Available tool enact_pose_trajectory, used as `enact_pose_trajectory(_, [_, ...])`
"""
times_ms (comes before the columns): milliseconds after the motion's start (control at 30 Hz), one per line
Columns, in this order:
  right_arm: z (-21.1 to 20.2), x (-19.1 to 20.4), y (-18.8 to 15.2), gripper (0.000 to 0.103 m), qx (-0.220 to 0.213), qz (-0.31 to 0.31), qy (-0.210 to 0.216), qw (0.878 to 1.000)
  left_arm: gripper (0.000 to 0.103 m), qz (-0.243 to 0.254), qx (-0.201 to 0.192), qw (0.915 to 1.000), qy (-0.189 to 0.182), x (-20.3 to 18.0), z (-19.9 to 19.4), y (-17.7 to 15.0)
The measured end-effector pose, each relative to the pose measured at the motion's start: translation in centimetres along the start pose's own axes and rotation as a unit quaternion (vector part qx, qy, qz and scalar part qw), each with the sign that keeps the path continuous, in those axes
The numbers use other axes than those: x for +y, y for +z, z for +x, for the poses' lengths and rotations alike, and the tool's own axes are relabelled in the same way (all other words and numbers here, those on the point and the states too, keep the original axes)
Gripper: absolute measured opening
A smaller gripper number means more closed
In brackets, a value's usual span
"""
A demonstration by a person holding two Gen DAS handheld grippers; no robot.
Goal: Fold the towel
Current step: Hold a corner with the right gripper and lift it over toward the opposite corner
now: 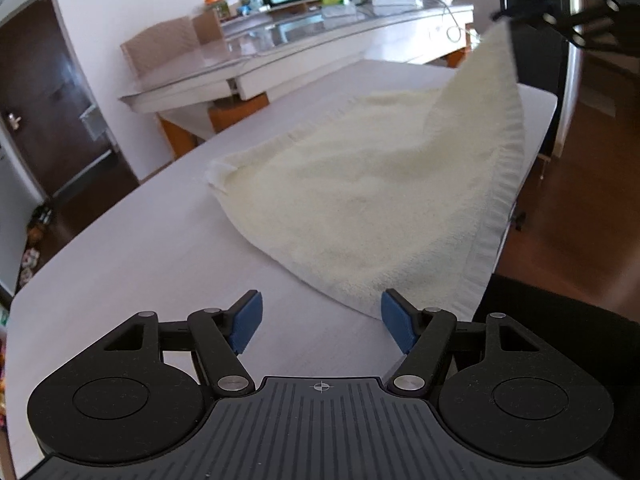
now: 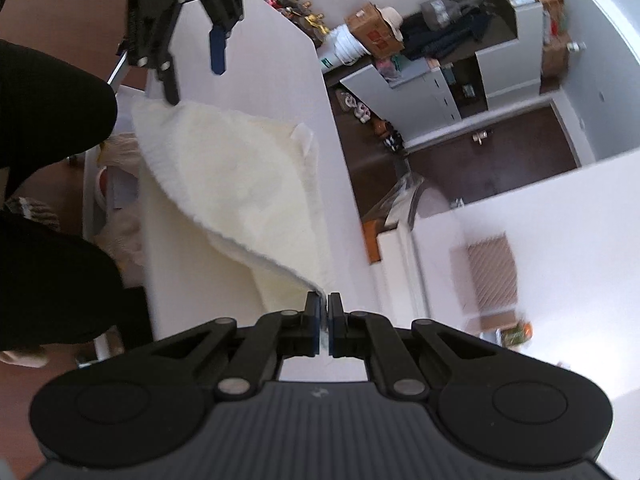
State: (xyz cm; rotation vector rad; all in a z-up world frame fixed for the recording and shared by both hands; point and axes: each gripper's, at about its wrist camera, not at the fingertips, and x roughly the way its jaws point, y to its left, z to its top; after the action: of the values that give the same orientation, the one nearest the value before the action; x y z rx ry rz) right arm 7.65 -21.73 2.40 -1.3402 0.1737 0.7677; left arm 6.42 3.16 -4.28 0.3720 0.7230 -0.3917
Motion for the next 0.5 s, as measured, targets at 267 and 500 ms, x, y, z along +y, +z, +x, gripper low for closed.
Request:
enact_pose_trajectory(267, [2.7,-1.8,2.6,0.004,-0.007,-0.041,0.006,0.999,0.072,-0.001,-0.017,0.9996,-0.021,-0.6,0.0,0.0])
enact_pose_trajectory(500, [5.0,-3.4,4.2,0.004,-0.011,-0.069,0.014,0.997,0.072,0.005,-0.016,0.9995,-0.026,-0.8,-0.3,-0.5])
